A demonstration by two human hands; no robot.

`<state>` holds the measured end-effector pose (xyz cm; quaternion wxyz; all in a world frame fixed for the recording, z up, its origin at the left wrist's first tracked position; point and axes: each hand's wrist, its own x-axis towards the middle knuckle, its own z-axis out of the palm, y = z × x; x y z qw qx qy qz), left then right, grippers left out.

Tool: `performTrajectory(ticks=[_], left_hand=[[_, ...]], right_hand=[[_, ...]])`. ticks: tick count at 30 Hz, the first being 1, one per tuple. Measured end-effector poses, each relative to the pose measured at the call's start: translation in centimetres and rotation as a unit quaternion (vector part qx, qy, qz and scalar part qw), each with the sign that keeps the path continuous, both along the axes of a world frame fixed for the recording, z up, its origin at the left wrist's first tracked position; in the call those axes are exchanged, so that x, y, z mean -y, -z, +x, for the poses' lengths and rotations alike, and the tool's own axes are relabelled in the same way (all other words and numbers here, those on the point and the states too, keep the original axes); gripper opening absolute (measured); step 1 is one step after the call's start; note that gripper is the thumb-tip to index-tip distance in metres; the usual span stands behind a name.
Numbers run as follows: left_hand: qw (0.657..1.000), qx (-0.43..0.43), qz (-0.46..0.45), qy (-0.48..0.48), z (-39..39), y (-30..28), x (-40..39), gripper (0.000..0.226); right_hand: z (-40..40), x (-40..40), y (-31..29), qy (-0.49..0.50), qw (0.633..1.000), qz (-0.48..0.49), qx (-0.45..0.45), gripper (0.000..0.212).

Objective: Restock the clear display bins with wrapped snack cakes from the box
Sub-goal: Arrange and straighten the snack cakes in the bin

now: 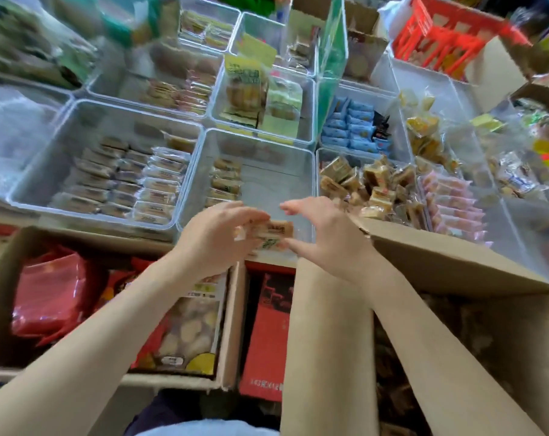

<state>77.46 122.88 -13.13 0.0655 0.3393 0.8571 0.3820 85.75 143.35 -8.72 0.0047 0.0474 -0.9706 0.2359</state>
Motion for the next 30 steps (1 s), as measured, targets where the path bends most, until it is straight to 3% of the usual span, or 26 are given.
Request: performTrajectory(ticks=[4, 6, 7, 9, 11, 14, 19, 24, 30], left_hand=[[1.0, -0.003, -0.019, -0.001, -3.6, 3.1, 1.3, 0.044], [1.0, 0.008, -0.01, -0.013, -5.4, 5.2, 1.8, 0.056], [0.999, 0.007, -0.032, -0.013, -6.3, 6.5, 2.0, 0.071], [0.986, 0.005, -0.165, -0.014, -8.0, 9.2, 2.7, 0.097], [0.959, -0.025, -0.281, -0.023, -8.7, 12.0, 3.6, 0.096], [0.954, -0.063, -0.293, -0.03, -8.5, 14.1, 3.9, 0.088], [0.953, -0.075, -0.292, -0.031, -8.7, 14.4, 3.7, 0.086], [0.953, -0.074, -0.291, -0.031, -8.5, 14.6, 3.6, 0.086], [0.948, -0.089, -0.306, -0.022, -8.6, 14.8, 3.6, 0.086]], right_hand=[[-5.1, 3.0, 3.0, -0.038, 0.994, 0.097, 0.038, 0.04], [-7.5, 3.6, 4.2, -0.039, 0.99, 0.121, 0.064, 0.035], [-8.7, 3.5, 4.9, -0.03, 0.987, 0.135, 0.077, 0.033], [-10.8, 2.6, 6.3, 0.011, 0.982, 0.17, 0.088, 0.029], [-12.7, 1.2, 8.1, 0.068, 0.971, 0.212, 0.091, 0.027], [-15.1, -0.6, 11.1, 0.134, 0.956, 0.245, 0.09, 0.022], [-17.6, -0.6, 15.6, 0.167, 0.949, 0.241, 0.115, 0.023], [-18.5, 0.3, 19.2, 0.16, 0.948, 0.166, 0.22, 0.024], [-17.5, 1.0, 19.4, 0.148, 0.943, 0.114, 0.276, 0.04]])
